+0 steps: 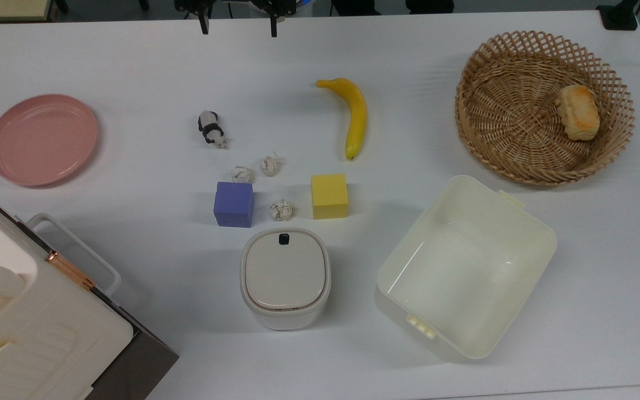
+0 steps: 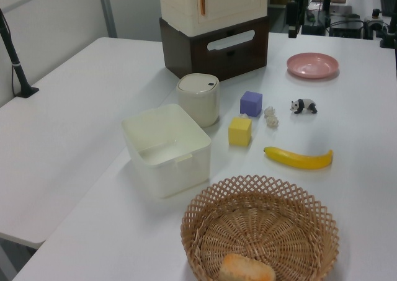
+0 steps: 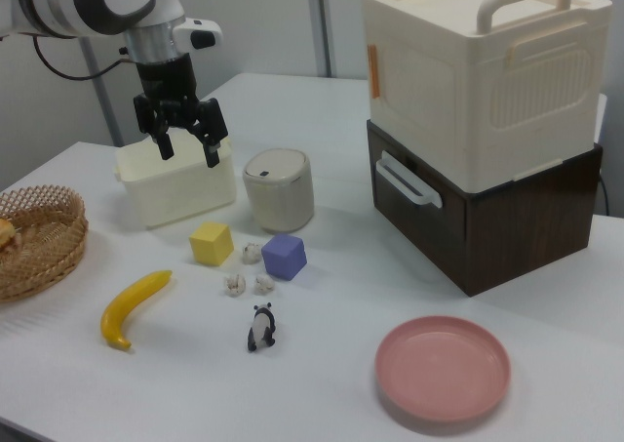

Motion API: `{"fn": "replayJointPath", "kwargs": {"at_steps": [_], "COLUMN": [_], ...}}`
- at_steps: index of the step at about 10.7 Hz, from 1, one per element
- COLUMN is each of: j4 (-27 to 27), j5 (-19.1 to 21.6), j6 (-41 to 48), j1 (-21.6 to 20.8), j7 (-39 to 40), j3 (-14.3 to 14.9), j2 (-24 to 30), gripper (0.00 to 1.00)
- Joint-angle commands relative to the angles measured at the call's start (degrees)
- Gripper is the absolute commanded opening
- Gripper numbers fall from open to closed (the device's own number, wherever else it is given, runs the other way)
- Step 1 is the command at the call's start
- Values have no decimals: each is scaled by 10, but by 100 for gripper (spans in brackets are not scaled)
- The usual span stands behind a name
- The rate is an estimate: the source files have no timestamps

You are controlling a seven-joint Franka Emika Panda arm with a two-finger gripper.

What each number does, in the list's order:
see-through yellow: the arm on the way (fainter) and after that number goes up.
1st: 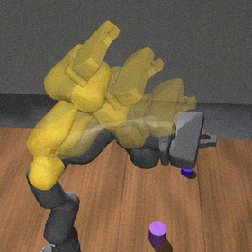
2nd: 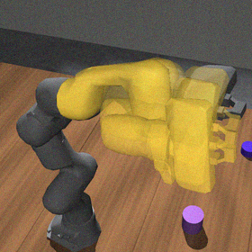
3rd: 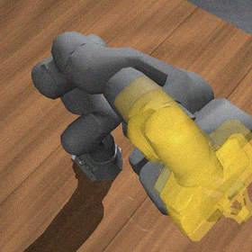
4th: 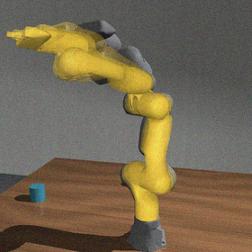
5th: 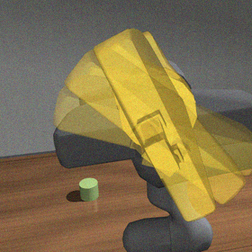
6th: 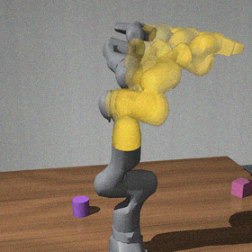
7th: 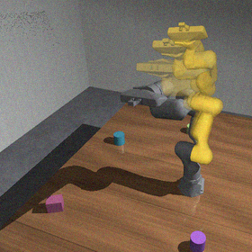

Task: Open the trash can

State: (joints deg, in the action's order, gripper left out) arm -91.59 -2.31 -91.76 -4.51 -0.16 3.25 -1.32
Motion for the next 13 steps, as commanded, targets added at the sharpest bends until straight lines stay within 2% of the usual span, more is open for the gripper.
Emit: {"fn": "replayJointPath", "kwargs": {"at_steps": [1, 13], "j4": [-7, -3], "j5": [1, 4], "j6": [14, 7], "j1": [-9, -7], "j7": [-1, 6], "j3": [9, 14], "j2": [6, 4], "gripper": [100, 100]}}
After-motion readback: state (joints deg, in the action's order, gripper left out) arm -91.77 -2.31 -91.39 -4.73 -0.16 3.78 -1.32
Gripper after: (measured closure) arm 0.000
